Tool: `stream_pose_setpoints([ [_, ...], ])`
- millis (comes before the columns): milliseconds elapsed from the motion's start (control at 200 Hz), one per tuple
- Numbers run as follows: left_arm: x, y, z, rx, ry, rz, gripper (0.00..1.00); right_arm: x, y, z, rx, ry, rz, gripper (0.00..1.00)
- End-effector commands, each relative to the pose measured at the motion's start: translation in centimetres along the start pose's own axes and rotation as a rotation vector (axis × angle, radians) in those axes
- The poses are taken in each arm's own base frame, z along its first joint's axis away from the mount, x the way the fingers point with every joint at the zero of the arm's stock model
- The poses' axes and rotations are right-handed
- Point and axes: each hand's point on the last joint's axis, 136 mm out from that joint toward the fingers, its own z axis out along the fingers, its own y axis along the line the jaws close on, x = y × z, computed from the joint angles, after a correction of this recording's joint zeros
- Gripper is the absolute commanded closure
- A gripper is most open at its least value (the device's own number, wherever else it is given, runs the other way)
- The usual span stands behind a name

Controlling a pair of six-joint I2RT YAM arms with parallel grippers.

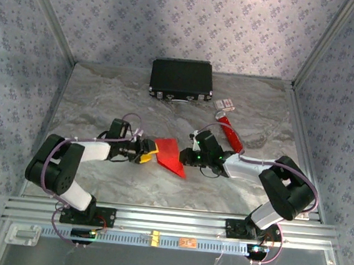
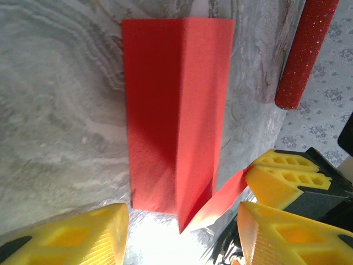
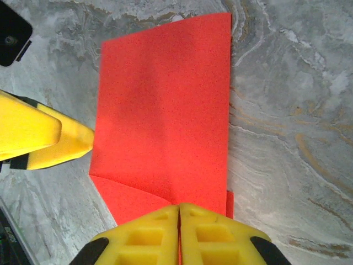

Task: Fold a paper plane with a square sheet of paper (pick it up from the middle)
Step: Fourth fold the wing at the center of the table.

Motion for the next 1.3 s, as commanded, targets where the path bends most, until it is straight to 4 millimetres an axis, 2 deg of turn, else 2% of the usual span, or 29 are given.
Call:
stream_pose_setpoints([
  [0, -0.4, -2.2, 0.6, 0.053, 0.021, 0.041, 0.46, -0.3, 0.9, -0.5, -0.052, -0.010, 0.001, 0.90],
  [275, -1.1, -1.9, 1.8, 0.026, 0.013, 0.007, 0.46, -0.4, 0.4, -0.6, -0.049, -0.021, 0.014, 0.90],
  [485, -1.1, -1.6, 1.9, 0.005, -0.004, 0.004, 0.44, -0.2, 0.2, -0.6, -0.048, -0.021, 0.019, 0.91],
  [675, -1.3, -2.2, 3.0, 0.035, 0.025, -0.008, 0.51, -0.1, 0.0, -0.7, -0.038, -0.020, 0.024, 0.90],
  [845, -1.5, -3.1, 3.3, 0.079, 0.023, -0.014, 0.64, 0.0, -0.6, -1.0, 0.006, -0.006, 0.022, 0.87],
  [899, -1.6, -3.2, 3.3, 0.089, 0.020, -0.016, 0.69, 0.0, -0.7, -1.3, 0.030, -0.009, 0.017, 0.84],
  [999, -1.6, -3.6, 3.2, 0.107, 0.017, -0.019, 0.75, -0.1, -1.3, -2.4, 0.142, -0.026, -0.034, 0.66],
  [1079, -1.7, -4.0, 3.0, 0.122, 0.009, -0.019, 0.78, -0.4, -1.4, -3.6, 0.242, -0.055, -0.116, 0.57],
  [1179, -1.8, -4.6, 2.8, 0.143, 0.002, -0.025, 0.81, -0.5, -0.7, -4.5, 0.333, -0.094, -0.217, 0.56],
  [1294, -1.8, -5.2, 2.5, 0.156, 0.000, -0.024, 0.82, 0.5, 0.9, -4.1, 0.365, -0.113, -0.368, 0.57],
])
